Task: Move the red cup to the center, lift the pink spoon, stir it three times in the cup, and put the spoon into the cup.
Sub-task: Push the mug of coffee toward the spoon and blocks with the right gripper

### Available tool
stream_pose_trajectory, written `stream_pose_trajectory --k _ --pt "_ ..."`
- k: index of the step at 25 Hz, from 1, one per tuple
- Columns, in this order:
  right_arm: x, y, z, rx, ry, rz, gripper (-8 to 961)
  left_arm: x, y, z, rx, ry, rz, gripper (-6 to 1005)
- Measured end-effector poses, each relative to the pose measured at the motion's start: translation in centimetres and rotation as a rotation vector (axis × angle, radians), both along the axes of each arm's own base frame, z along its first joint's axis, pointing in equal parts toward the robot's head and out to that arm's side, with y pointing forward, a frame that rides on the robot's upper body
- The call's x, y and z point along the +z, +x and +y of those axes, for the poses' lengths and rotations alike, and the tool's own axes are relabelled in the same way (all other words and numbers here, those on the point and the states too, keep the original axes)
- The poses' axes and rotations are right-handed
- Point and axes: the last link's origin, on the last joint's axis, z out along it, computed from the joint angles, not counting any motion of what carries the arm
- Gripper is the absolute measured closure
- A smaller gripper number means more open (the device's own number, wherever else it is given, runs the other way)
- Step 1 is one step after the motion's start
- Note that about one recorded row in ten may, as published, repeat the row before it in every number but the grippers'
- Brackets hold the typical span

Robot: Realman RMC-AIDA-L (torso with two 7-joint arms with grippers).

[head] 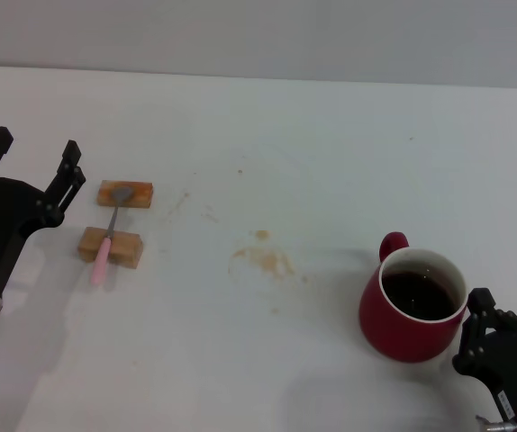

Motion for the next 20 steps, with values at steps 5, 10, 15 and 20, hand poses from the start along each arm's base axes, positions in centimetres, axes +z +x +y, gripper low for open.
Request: stream_pose_trajectory --k 5,10,15,20 --pt "0.0 0.1 0.2 -0.001 -0.004 -0.005 953 0.0 0.0 -0.1 0.002 0.0 0.0 166" --pt "-0.2 0.3 0.6 0.001 -0.023 -0.016 953 0.0 -0.1 -0.2 0.005 0.001 -0.001 166" --pt "-0.4 0.0 1.3 0.02 -0.041 -0.023 954 0.0 -0.1 -0.2 0.004 0.001 -0.002 166" --pt "-0.4 0.1 1.5 0.027 -0.05 -0.03 954 0.0 0.0 -0.3 -0.001 0.002 -0.006 166"
